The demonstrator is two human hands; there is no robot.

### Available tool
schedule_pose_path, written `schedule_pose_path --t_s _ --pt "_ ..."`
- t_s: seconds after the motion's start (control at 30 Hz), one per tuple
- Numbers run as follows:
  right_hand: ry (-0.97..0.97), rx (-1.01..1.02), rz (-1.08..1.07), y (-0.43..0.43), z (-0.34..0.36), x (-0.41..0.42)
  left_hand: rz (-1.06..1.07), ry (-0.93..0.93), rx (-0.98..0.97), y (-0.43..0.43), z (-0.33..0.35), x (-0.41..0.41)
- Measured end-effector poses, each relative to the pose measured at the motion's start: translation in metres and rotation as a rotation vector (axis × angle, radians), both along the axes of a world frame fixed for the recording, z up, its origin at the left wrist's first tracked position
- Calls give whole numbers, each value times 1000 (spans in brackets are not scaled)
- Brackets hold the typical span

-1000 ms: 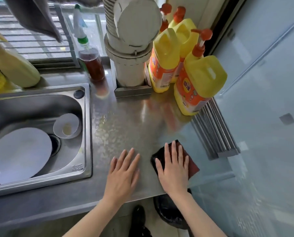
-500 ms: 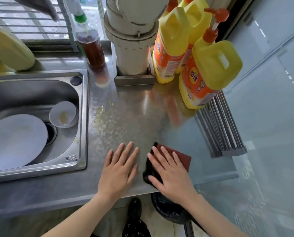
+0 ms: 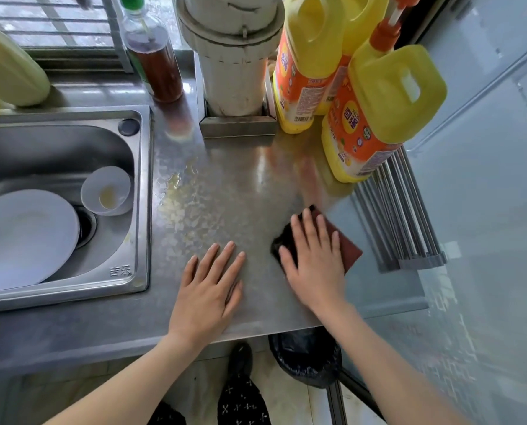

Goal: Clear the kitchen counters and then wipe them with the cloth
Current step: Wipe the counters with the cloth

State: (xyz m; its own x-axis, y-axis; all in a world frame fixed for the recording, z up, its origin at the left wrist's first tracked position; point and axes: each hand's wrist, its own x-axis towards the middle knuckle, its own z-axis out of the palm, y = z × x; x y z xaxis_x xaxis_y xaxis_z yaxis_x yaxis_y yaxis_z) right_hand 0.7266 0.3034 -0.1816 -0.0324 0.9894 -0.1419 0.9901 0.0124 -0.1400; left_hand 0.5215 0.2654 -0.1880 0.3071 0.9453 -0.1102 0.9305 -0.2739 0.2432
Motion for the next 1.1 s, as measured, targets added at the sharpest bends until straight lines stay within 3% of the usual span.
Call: schedule_pose_path --t_s 0.2,0.33,0.47,0.5,0.57,0.67,0.77,0.93,1.1 --pt "-32 -13 204 -54 -2 33 -4 -1 3 0 1 0" --pt "-49 -26 4 -39 0 75 -7 15 -10 0 0 0" --pt "-11 23 -282 -27 3 42 -5 32 -18 1 0 0" --pt "-6 18 -237 -28 2 27 -5 32 -20 1 0 0" --pt "-8 -6 50 -39 0 10 -2 27 -17 0 1 0" --pt "1 -21 399 -23 0 38 -8 31 -14 0 0 0" --pt "10 -20 237 17 -1 55 -8 34 -13 1 -1 0" --pt "15 11 -20 48 0 14 -9 19 -25 2 1 -1" --pt "44 -74 417 20 5 -12 53 -63 2 2 14 -3"
